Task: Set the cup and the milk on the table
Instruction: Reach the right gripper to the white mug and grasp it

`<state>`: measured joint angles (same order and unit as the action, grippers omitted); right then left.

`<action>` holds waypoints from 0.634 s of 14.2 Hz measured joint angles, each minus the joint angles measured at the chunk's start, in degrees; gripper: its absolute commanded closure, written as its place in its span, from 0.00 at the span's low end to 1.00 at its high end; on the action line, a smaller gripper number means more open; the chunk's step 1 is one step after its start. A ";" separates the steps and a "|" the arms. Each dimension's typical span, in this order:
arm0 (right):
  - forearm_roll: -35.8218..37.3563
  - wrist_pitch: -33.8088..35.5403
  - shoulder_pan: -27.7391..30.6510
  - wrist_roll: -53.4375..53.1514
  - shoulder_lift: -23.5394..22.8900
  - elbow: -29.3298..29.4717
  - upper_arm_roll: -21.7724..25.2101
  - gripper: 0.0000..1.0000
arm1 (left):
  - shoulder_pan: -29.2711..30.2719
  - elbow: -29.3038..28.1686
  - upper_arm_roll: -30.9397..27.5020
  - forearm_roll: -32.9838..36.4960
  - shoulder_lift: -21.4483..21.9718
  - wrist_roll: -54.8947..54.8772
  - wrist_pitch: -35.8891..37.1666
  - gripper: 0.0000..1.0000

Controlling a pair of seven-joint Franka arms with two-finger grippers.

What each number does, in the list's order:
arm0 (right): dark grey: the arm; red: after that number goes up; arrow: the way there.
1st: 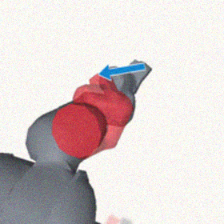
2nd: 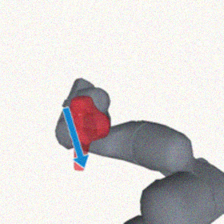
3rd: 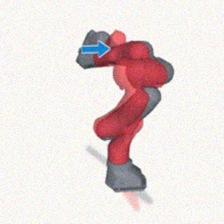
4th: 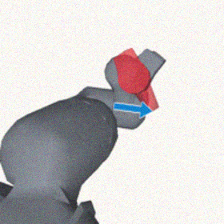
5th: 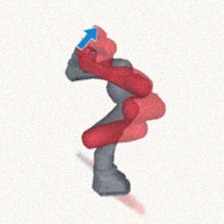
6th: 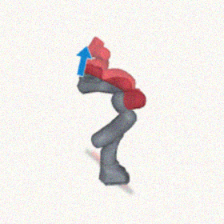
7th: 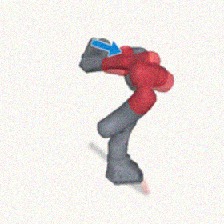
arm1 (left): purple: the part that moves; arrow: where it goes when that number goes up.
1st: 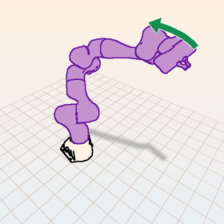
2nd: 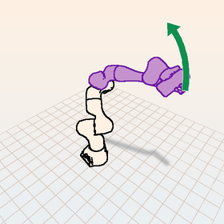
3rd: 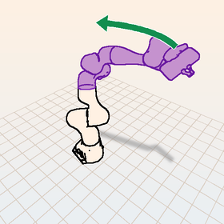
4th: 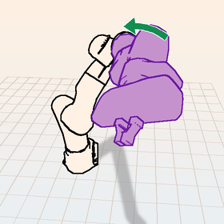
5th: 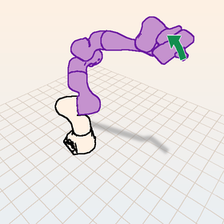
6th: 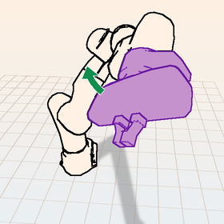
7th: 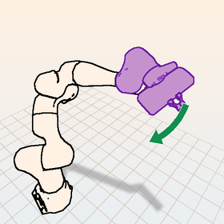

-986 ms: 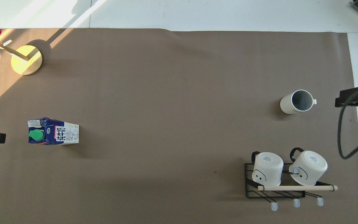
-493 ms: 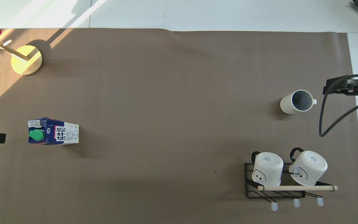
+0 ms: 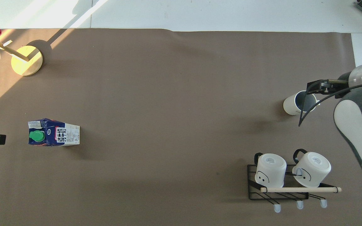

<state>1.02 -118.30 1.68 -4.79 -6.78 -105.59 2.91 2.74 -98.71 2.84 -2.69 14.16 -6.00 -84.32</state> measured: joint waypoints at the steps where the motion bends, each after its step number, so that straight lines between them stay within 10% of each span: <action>1: 0.00 -3.08 -0.18 0.00 -1.03 -1.54 -0.07 0.00 | 0.00 0.00 0.00 0.00 0.00 0.00 0.00 0.00; 9: 0.00 -11.49 -1.00 0.00 -8.89 -4.65 -0.13 0.00 | 0.00 0.00 0.00 0.00 0.00 0.00 0.04 0.00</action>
<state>1.02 -129.79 0.68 -4.79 -15.67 -110.24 2.78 2.75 -98.71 2.84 -2.69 14.16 -6.00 -84.28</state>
